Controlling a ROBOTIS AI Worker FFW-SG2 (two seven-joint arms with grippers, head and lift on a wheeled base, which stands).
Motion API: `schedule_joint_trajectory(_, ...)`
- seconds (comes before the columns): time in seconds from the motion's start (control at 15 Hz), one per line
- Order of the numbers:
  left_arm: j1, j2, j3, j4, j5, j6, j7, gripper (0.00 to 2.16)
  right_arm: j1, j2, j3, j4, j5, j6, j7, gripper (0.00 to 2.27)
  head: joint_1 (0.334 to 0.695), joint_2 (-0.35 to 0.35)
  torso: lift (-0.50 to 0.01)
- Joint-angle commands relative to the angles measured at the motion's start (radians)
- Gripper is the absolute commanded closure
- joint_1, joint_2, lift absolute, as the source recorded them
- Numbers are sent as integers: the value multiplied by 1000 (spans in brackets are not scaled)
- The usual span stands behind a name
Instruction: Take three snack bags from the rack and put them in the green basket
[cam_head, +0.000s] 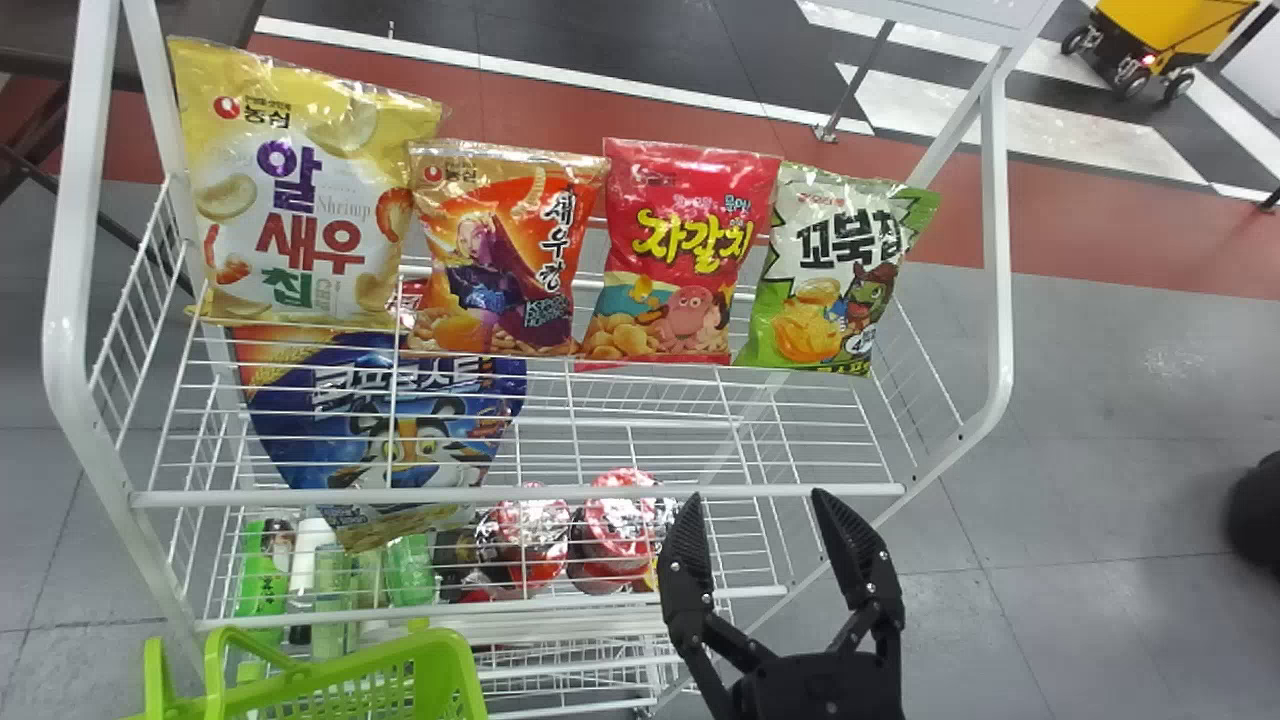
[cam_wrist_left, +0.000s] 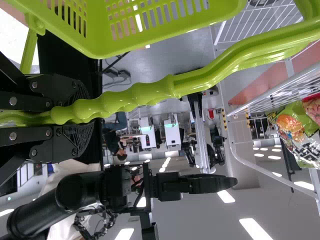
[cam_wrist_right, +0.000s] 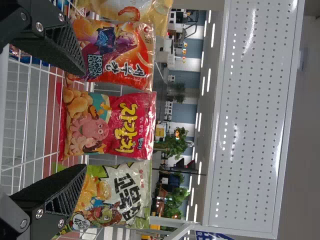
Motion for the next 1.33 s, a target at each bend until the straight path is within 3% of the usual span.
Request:
schedule_joint_trajectory(0.0,1,0,0,-1,0,-1,-2,1902,0,0,0,2,-1,-5,0,171,695,-350,-16)
schedule_joint_trajectory(1.0,1,0,-6,-1,0,-13,-4,1902,-14,2,-2,19,-3,-5,2,171,695,-350,-16)
schedule_joint_trajectory(1.27,25,0,-14,-9,0,-38,-10,1902,-133,0,5,34,-17,139,66,171,695,-350,-16)
